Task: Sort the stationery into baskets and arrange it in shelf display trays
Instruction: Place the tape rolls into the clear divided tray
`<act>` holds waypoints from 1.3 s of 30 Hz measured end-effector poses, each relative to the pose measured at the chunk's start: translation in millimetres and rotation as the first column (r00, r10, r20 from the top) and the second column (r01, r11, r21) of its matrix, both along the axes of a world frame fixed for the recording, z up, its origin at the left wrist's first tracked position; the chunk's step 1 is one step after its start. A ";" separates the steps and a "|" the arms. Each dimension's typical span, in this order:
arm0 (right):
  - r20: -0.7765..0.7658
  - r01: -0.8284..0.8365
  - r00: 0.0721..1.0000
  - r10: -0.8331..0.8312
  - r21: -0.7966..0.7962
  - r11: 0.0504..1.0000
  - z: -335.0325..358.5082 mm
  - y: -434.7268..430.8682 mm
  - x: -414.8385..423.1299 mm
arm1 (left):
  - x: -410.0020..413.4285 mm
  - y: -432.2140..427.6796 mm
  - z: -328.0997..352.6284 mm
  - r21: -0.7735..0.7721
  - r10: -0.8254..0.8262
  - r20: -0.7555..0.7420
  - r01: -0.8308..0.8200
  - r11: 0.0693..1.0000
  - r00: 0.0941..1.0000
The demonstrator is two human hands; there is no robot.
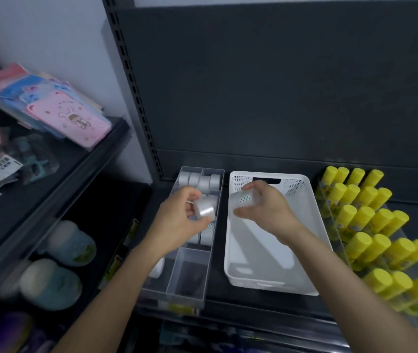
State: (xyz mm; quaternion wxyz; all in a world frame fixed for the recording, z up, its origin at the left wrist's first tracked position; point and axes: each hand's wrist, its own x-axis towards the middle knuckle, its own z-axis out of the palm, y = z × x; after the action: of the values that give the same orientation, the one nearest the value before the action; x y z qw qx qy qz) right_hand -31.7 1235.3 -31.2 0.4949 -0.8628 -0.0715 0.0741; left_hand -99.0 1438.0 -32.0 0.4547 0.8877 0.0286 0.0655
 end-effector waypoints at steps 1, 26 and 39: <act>-0.001 -0.005 1.000 0.005 0.056 0.998 5.4 3.1 -9.0 | -3.1 2.9 2.0 0.012 -0.032 0.012 0.032 0.999 0.999; 0.118 -0.108 0.983 0.144 -0.270 0.957 -9.3 76.7 -117.6 | -64.4 83.2 -38.9 0.523 -0.383 -0.035 0.344 0.780 0.923; 0.240 -0.159 0.905 0.352 -0.576 0.802 -23.8 83.8 -130.8 | -64.9 84.4 -45.1 0.513 -0.326 -0.037 0.298 0.805 0.945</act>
State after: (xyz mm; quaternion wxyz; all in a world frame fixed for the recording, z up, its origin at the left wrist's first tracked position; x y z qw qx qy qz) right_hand -162.5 1319.1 -55.0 0.1953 -0.9488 -0.2480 0.0107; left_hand -163.9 1522.4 -77.1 0.2074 0.9668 -0.1481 0.0185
